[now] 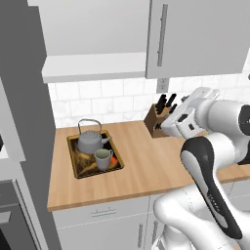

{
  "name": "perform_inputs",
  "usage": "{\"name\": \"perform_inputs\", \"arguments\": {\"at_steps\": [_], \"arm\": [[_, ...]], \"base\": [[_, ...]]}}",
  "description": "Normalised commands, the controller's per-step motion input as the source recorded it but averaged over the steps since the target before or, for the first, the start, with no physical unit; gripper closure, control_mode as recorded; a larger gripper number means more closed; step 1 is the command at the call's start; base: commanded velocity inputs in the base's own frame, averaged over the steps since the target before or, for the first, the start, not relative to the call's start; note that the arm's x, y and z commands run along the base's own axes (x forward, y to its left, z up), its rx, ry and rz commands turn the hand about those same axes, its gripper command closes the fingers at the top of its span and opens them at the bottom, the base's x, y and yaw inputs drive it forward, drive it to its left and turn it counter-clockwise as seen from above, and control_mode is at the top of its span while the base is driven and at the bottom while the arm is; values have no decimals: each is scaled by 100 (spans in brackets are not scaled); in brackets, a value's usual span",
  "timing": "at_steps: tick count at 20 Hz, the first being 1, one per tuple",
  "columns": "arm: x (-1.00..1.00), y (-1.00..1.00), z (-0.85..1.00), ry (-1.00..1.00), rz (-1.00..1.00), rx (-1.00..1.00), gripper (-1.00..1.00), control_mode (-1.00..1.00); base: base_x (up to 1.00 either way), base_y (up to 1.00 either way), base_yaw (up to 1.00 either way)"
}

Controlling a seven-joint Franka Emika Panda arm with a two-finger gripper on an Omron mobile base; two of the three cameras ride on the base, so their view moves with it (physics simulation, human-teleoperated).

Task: Pick the kettle from the counter and place it on the tray. Then pick the mug from the cabinet and place it on the tray. Then close the cabinet doors.

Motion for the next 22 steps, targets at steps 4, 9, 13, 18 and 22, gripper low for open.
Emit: {"name": "perform_inputs", "arguments": {"at_steps": [4,9,13,18,22], "arm": [[-25,1,-8,-7,0,-4,-100,-100],[-35,0,-9,-7,0,-2,-100,-100],[-32,3,-8,-5,0,-4,-100,-100],[-36,14,-5,-12,0,-8,-100,-100],[-35,27,-1,-22,0,-12,-100,-100]], "base": [[0,0,0],[0,0,0],[0,0,0],[0,0,0],[0,0,0]]}}
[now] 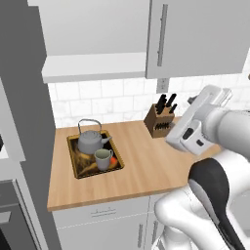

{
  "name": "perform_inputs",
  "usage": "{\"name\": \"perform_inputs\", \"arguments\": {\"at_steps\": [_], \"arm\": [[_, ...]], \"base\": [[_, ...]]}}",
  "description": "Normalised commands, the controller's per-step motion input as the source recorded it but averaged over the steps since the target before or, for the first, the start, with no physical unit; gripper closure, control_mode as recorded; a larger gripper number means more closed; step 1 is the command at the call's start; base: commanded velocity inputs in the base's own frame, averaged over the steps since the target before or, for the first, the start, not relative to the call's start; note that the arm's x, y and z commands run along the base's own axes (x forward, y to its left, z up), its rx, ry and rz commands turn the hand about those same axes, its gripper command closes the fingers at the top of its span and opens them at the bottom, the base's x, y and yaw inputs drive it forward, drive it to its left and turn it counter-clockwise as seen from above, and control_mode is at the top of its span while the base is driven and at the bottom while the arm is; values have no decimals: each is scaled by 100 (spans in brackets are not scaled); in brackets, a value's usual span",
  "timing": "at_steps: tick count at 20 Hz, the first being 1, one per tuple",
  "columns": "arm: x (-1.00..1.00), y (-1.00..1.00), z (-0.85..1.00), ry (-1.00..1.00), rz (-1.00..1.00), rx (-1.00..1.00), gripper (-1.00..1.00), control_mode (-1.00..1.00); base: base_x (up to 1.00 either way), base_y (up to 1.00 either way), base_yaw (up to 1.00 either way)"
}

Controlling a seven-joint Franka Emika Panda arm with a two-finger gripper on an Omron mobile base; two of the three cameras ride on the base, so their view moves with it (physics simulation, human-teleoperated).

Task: Pick the kettle from the counter and place it on the tray. Then pick the mug from the cabinet and place it on the tray. Then close the cabinet doors.

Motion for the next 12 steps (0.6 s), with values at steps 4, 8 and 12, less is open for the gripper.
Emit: {"name": "perform_inputs", "arguments": {"at_steps": [4,8,12], "arm": [[-18,46,-1,-24,-2,-16,-100,-100],[-5,62,0,-23,-8,-20,-100,-100],[-10,86,0,-26,-23,-24,-100,-100]], "base": [[0,0,0],[0,0,0],[0,0,0]]}}
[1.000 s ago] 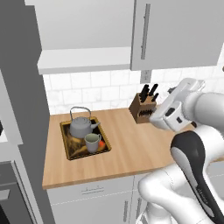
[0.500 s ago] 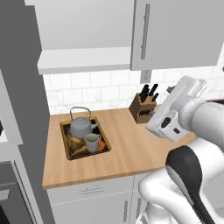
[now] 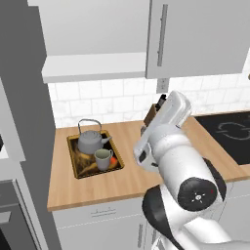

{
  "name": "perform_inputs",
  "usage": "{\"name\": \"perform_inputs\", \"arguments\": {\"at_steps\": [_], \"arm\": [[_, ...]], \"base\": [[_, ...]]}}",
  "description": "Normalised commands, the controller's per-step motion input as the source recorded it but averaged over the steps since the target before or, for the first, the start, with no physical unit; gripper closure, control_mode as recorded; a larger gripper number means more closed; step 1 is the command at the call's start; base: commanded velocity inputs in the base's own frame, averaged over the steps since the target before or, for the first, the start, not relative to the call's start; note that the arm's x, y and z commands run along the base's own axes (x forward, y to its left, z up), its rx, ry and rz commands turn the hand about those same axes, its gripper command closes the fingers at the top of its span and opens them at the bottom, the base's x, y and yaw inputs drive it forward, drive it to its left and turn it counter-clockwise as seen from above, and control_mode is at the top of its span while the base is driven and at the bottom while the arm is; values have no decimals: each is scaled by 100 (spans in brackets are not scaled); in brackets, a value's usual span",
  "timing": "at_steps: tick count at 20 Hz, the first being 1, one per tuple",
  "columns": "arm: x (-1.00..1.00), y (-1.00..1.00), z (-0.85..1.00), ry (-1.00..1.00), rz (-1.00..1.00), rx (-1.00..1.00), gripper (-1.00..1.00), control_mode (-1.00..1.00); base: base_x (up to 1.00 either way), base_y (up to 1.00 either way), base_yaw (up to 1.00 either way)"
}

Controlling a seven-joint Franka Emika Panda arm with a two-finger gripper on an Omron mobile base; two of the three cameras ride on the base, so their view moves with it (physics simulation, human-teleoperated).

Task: Pick the kettle from the counter and place it on the tray. Then pick the mug from the cabinet and place it on the tray. Then close the cabinet doors.

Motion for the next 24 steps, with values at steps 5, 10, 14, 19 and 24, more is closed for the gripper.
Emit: {"name": "perform_inputs", "arguments": {"at_steps": [5,10,14,19,24], "arm": [[-13,65,-1,-23,-21,-13,-100,-100],[-5,49,-1,-15,-10,-7,-100,-100],[-28,26,0,-20,-11,-1,-100,-100],[-26,22,-1,-8,0,-4,-100,-100],[-35,21,-1,-15,-2,-5,-100,-100]], "base": [[0,0,0],[0,0,0],[0,0,0],[0,0,0],[0,0,0]]}}
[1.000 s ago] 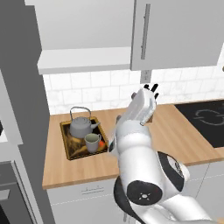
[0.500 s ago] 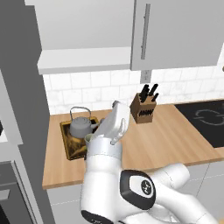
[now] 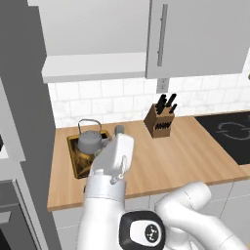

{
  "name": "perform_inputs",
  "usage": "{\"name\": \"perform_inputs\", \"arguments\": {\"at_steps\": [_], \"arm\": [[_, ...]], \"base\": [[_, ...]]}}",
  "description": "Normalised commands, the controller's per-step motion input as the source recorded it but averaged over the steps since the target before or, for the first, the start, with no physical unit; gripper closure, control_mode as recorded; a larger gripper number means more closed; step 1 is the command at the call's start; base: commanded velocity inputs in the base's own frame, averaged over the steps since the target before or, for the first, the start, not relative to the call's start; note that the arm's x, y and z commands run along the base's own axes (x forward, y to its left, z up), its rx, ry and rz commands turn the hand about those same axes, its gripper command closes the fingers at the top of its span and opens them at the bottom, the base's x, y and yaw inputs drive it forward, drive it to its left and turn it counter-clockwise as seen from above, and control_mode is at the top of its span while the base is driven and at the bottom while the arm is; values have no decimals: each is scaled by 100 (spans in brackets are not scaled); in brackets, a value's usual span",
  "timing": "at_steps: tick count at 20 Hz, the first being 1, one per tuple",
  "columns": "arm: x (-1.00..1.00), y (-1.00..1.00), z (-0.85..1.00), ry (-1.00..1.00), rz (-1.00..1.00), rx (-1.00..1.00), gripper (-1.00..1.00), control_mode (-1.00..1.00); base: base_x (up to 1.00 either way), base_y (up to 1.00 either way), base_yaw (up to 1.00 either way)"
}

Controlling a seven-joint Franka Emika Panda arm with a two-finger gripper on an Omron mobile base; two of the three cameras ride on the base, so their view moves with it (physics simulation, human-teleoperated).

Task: Pick the kettle from the counter and place it on the tray. Then pick the mug from the cabinet and place it on the tray. Then close the cabinet doors.

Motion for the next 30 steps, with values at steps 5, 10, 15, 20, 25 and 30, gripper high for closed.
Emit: {"name": "perform_inputs", "arguments": {"at_steps": [5,10,15,20,25,30], "arm": [[-41,12,0,-15,-4,-9,-100,-100],[-7,42,1,-6,-9,-13,-100,-100],[0,55,2,-3,-8,-15,-100,-100],[-14,34,0,-10,-1,-15,-100,-100],[-19,29,-5,-9,0,-12,-100,-100],[-6,35,-12,-1,0,-12,-100,-100]], "base": [[0,0,0],[0,0,0],[0,0,0],[0,0,0],[0,0,0],[0,0,0]]}}
